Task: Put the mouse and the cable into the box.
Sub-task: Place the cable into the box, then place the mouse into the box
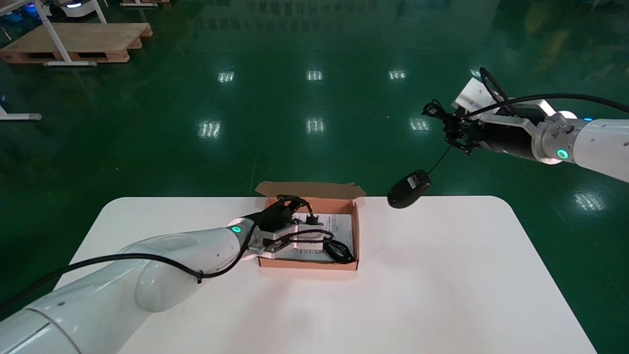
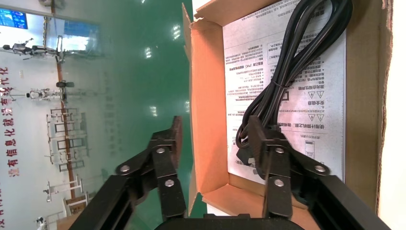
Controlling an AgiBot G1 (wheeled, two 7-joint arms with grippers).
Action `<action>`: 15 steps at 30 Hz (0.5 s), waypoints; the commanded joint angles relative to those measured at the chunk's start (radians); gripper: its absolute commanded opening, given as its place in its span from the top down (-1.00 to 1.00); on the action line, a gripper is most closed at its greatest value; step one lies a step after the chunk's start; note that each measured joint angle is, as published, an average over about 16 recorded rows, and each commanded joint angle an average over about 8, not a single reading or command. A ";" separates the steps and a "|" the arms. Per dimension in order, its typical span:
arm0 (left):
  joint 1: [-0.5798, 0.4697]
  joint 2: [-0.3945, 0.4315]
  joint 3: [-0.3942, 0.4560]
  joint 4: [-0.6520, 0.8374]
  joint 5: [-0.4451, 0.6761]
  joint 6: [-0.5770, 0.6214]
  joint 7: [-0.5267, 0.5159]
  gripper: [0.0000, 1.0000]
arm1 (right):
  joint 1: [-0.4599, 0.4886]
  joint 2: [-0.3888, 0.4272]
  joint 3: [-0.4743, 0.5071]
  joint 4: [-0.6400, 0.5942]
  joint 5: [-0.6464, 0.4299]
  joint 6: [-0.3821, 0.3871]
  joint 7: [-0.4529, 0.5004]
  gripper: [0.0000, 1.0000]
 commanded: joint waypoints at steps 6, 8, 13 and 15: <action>-0.049 -0.030 -0.028 0.067 -0.014 0.008 -0.072 -1.00 | -0.007 0.001 -0.004 0.020 -0.001 -0.005 -0.021 1.00; -0.082 -0.040 -0.041 0.125 -0.013 0.011 -0.111 -1.00 | -0.011 0.001 -0.005 0.025 0.000 -0.006 -0.029 1.00; -0.157 -0.056 -0.053 0.294 0.019 0.003 -0.191 -1.00 | -0.020 -0.009 -0.012 0.020 -0.002 -0.016 -0.041 1.00; -0.180 -0.050 -0.047 0.365 0.042 -0.008 -0.216 -1.00 | -0.023 -0.022 -0.019 0.016 -0.005 -0.025 -0.050 1.00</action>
